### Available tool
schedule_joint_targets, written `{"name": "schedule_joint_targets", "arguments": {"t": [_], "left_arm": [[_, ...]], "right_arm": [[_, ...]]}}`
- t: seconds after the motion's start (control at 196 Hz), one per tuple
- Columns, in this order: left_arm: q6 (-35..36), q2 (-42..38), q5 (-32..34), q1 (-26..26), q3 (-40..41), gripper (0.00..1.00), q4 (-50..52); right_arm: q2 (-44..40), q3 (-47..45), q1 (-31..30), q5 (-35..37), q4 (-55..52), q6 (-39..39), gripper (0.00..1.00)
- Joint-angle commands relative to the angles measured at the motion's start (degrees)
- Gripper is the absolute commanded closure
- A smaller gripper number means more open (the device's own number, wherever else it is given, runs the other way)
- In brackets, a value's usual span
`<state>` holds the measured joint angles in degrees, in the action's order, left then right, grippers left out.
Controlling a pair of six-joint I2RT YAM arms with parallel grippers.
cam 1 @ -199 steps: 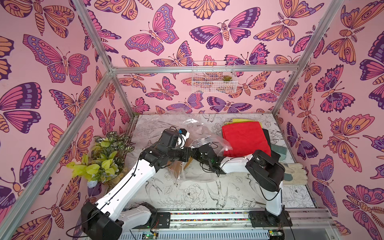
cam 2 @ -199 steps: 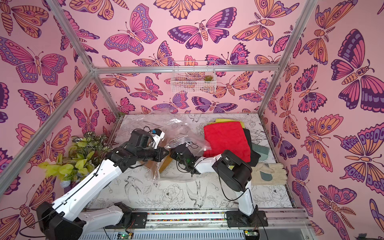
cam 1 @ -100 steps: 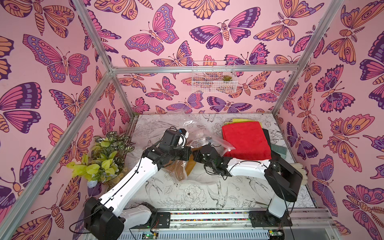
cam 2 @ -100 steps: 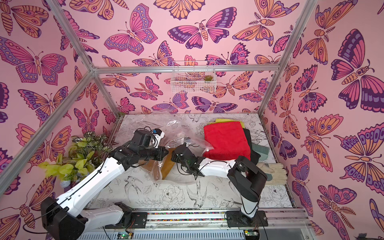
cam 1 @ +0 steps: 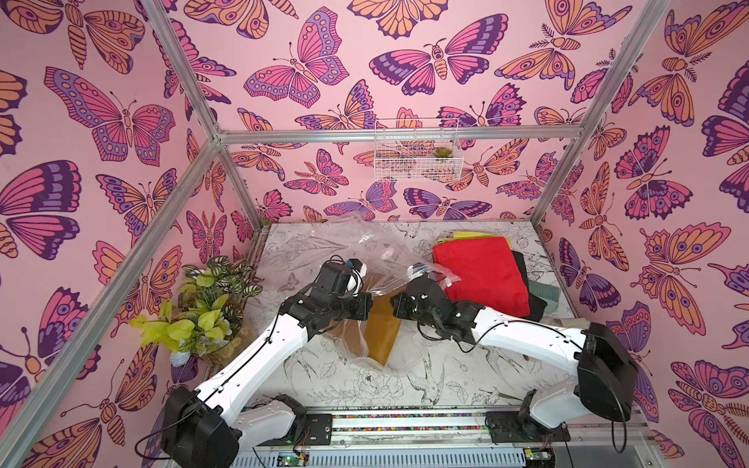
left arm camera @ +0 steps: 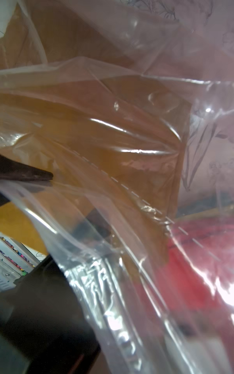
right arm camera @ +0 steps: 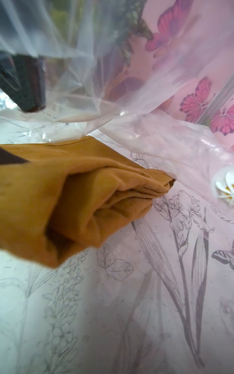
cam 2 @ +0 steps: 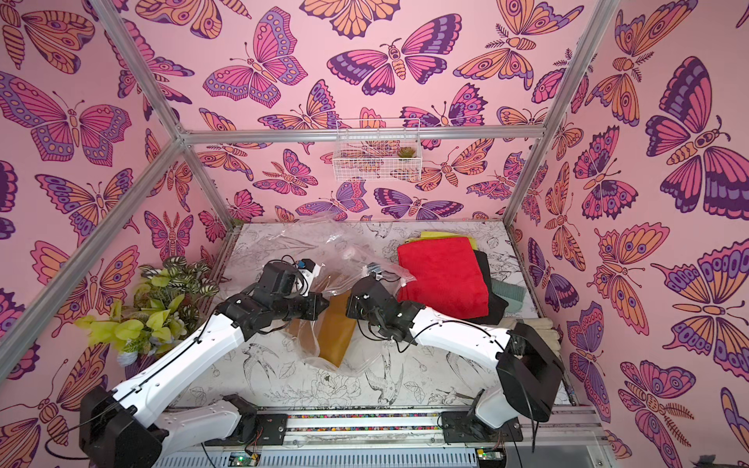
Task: Take the trousers out of the vacuum bag
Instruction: Take out the trousers from the vacuum bag.
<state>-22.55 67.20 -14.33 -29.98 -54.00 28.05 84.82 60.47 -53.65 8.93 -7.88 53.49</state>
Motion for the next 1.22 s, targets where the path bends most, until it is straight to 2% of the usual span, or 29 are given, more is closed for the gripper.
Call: {"name": "schedule_joint_targets", "arguments": {"t": [0.0,0.53,0.637,0.974,1.219], "left_arm": [[-1.2,0.2,0.2,-0.1,2.0,1.00,-1.0],[-1.6,5.1,1.6,-2.8,-4.3,1.00,-2.1],[-1.8,8.3,1.5,-4.1,-6.4,1.00,-2.1],[-1.0,10.6,3.8,-5.6,-11.6,1.00,-1.8],[-0.6,14.5,5.6,-5.6,-10.9,1.00,-1.7]], "right_arm": [[-4.4,4.5,0.9,-0.9,-3.2,-1.3,1.00],[-13.0,4.6,0.7,-0.9,-13.7,-3.7,1.00],[-13.2,4.0,0.7,-0.8,-14.2,-3.9,1.00],[-12.3,0.9,-1.8,0.3,-12.3,-4.2,1.00],[-13.3,5.7,-3.4,4.2,-18.9,-8.6,1.00]]}}
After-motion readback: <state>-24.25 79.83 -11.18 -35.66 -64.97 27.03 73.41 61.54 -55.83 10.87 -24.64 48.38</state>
